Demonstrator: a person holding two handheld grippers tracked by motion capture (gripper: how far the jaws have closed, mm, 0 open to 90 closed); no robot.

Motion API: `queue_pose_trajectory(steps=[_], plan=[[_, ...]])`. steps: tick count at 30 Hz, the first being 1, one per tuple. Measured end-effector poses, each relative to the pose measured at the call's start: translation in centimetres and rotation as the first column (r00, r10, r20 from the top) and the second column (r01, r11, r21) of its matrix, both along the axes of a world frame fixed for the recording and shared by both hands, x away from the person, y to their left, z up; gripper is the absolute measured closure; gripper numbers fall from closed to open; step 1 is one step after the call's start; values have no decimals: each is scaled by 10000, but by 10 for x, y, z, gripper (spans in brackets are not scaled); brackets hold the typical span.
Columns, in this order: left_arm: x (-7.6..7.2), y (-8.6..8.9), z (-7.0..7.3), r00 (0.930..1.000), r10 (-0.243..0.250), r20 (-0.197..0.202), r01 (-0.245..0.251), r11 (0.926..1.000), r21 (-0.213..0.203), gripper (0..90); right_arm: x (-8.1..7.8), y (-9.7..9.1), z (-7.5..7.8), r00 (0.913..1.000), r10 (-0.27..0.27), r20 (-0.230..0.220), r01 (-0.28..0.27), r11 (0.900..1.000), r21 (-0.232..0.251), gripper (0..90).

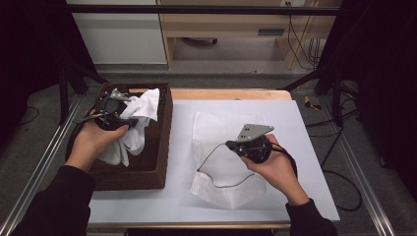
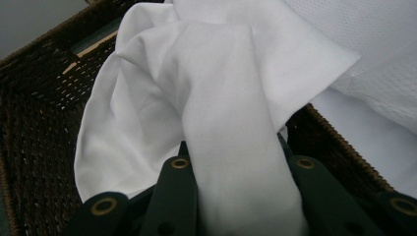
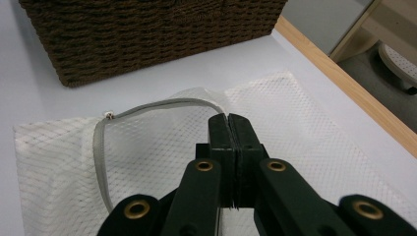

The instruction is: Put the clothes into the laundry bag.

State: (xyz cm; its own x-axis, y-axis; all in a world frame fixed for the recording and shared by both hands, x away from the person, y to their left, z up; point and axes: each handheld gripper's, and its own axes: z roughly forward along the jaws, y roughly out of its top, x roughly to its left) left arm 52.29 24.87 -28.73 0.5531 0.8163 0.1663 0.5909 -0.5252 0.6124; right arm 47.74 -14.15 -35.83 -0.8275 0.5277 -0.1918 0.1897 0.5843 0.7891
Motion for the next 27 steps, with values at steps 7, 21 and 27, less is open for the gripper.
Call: queue_pose_trajectory(steps=[7, 21, 27], plan=[[-11, -15, 12, 9988, -439, 198, 437, 9990, 88, 741, 1, -2, -1, 10000, -20, -89, 21, 10000, 93, 899], [-32, -34, 27, 9939, -1017, 420, 1027, 9944, -238, 741, 2, -6, 0, 9997, -20, -224, 28, 9993, 384, 899], [-45, -43, 35, 9900, -1310, 531, 1332, 9902, -409, 741, 3, -8, 0, 9997, -34, -240, 45, 9990, 449, 899]])
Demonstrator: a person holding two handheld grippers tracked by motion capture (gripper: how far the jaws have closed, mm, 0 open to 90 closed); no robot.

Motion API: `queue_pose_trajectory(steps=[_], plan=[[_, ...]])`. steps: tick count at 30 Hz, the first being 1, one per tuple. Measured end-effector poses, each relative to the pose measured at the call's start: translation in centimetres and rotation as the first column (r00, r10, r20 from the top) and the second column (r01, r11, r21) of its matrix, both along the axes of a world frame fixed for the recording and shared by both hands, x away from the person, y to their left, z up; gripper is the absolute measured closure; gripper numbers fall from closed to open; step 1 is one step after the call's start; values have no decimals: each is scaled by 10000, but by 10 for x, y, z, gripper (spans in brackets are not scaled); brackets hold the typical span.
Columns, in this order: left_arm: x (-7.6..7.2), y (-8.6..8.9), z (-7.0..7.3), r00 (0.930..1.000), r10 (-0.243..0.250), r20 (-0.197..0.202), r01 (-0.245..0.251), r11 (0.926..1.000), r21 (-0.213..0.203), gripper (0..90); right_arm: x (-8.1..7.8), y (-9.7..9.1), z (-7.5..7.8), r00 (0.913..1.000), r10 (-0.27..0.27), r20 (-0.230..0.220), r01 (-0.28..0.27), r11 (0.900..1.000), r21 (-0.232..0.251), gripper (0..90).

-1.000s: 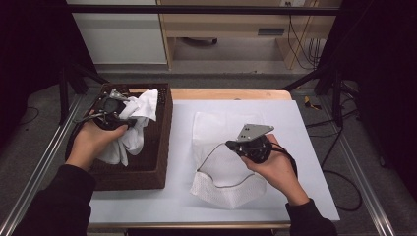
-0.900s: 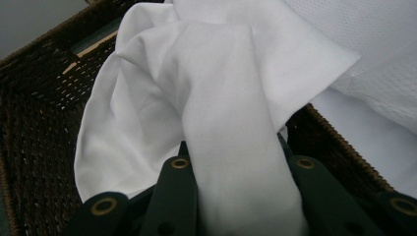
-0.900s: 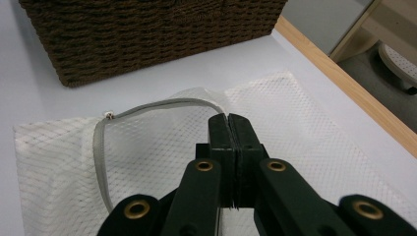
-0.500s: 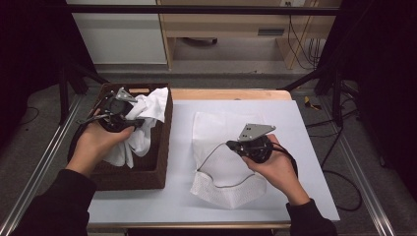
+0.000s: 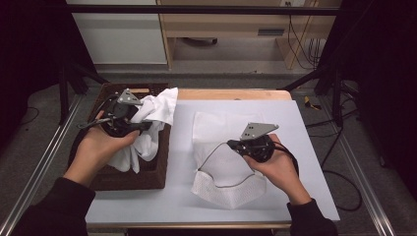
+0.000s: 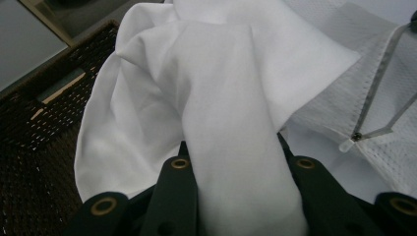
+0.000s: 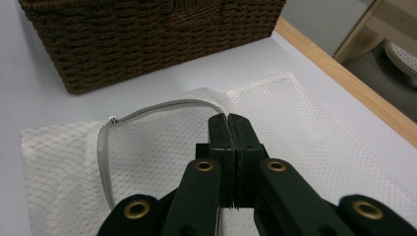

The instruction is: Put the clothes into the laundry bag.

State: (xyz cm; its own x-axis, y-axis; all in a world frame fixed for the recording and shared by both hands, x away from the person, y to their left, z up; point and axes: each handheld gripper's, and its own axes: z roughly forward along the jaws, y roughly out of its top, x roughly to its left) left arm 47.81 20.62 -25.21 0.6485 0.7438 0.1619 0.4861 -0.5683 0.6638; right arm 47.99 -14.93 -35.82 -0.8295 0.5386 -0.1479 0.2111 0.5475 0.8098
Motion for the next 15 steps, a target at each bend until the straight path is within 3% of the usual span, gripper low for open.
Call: queue_pose_trajectory(steps=[7, 9, 15], plan=[[-9, -14, 3, 9991, -407, 78, 408, 9991, -124, 740, 1, -2, -1, 9999, 50, -152, -47, 9998, 173, 899], [-11, -19, 4, 9986, -533, 62, 533, 9986, 9, 740, 2, -3, -1, 9999, 64, -158, -60, 9997, 217, 899], [-15, -31, -1, 9966, -812, -143, 812, 9967, 17, 740, 2, -4, -1, 9997, 53, -235, -46, 9995, 297, 899]])
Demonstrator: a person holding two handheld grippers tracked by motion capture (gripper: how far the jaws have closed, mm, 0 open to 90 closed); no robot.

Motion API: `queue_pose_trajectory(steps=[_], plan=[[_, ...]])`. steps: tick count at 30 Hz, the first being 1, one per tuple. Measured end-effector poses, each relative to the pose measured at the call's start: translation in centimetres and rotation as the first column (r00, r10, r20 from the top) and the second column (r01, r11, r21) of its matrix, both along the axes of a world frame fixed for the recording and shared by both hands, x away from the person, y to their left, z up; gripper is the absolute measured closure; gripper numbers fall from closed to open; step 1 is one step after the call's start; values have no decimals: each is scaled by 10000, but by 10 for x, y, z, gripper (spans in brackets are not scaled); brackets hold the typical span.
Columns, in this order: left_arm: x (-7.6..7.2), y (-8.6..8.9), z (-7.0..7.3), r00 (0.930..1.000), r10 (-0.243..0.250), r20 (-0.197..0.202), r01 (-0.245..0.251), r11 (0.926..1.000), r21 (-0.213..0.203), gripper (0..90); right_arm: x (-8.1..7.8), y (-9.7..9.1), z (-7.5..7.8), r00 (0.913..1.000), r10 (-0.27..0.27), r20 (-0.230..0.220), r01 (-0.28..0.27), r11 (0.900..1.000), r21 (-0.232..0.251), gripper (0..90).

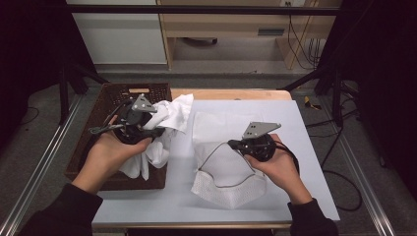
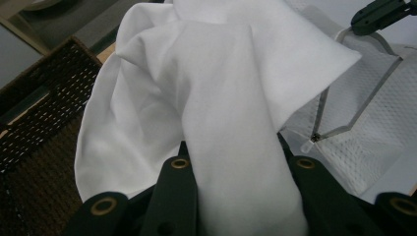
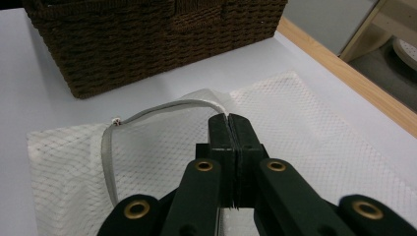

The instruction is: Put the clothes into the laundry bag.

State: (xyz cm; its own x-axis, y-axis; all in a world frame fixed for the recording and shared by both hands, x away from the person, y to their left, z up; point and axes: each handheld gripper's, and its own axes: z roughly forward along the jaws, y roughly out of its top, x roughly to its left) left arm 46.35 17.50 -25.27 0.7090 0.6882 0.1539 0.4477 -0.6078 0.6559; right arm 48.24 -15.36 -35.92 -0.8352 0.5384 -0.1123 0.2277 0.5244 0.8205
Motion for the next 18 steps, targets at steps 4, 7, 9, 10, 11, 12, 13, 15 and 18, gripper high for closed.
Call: queue_pose_trajectory(steps=[4, 7, 9, 10, 11, 12, 13, 15, 18], plan=[[-5, -8, -2, 9997, -235, -49, 236, 9997, 26, 740, 0, -1, 0, 10000, -17, -46, 18, 10000, 80, 899], [-9, -13, -2, 9992, -402, -57, 402, 9992, 35, 740, 1, -2, 0, 10000, -14, -74, 15, 9999, 118, 899], [-10, -14, -2, 9989, -455, -59, 455, 9990, 39, 740, 1, -2, 0, 10000, -4, -69, 5, 9999, 128, 899], [-12, -18, -3, 9985, -552, -69, 553, 9984, 92, 740, 1, -2, 0, 10000, -11, -93, 12, 9999, 133, 899], [-12, -18, -3, 9985, -552, -69, 553, 9984, 92, 740, 1, -2, 0, 10000, -11, -93, 12, 9999, 133, 899], [-14, -21, -3, 9980, -627, -74, 628, 9980, 91, 740, 1, -2, 0, 9999, -9, -105, 11, 9999, 158, 899], [-14, -21, -3, 9980, -627, -74, 628, 9980, 91, 740, 1, -2, 0, 9999, -9, -105, 11, 9999, 158, 899], [-18, -24, -2, 9971, -758, -52, 758, 9971, 3, 739, 1, -2, 1, 9999, 0, -103, 3, 9998, 200, 899], [-20, -28, -3, 9962, -868, -99, 869, 9962, 53, 740, 1, -1, 1, 9999, 5, -125, -2, 9998, 199, 899]])
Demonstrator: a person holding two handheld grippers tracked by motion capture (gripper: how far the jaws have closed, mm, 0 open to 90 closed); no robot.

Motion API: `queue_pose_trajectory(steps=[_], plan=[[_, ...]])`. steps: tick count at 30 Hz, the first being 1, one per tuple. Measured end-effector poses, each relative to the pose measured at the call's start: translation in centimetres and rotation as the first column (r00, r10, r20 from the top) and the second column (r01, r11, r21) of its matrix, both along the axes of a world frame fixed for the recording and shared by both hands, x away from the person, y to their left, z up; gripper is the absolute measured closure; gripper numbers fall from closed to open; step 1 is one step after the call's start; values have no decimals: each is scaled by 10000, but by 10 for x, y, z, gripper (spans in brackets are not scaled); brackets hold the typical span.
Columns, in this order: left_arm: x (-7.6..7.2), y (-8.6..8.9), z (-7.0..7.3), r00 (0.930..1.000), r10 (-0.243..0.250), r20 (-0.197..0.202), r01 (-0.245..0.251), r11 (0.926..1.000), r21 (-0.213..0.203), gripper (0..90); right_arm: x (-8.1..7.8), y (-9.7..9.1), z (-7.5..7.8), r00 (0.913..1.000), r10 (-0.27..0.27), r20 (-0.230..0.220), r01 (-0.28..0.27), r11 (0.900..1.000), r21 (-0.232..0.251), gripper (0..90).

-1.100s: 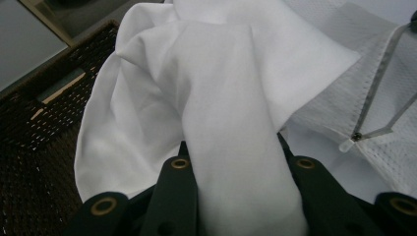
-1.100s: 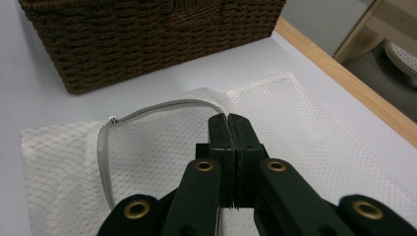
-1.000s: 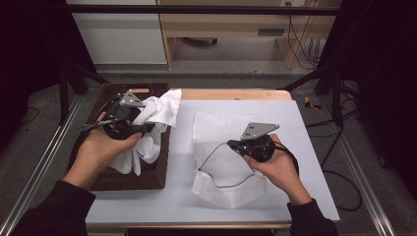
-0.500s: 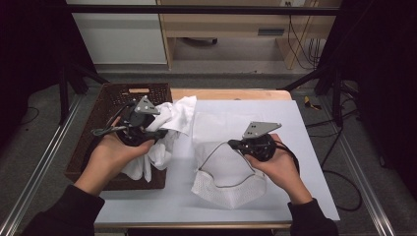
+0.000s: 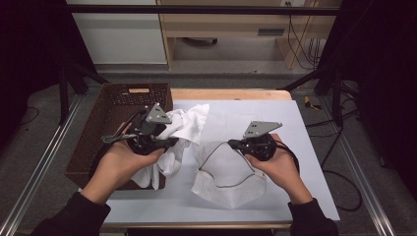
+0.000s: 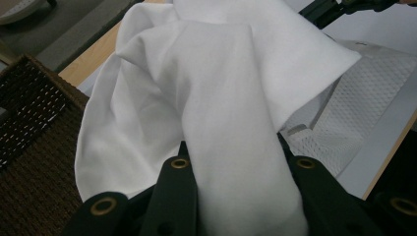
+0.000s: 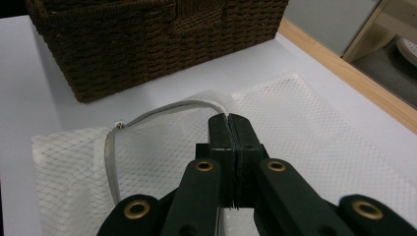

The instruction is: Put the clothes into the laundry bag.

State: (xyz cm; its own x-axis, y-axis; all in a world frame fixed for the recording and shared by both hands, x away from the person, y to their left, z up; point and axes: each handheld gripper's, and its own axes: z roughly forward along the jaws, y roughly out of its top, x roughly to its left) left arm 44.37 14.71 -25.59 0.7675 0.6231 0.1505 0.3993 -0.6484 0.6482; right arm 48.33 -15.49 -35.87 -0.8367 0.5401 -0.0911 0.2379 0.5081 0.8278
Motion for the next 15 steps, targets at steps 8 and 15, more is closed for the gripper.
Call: queue_pose_trajectory(steps=[8, 15], plan=[[-2, -6, -7, 9998, -154, -118, 155, 9998, 103, 739, 0, 0, 0, 10000, -15, 3, 15, 10000, -38, 899], [-2, -9, -10, 9996, -207, -166, 209, 9997, 156, 739, 0, 0, 0, 10000, -6, -15, 6, 10000, 43, 899]])
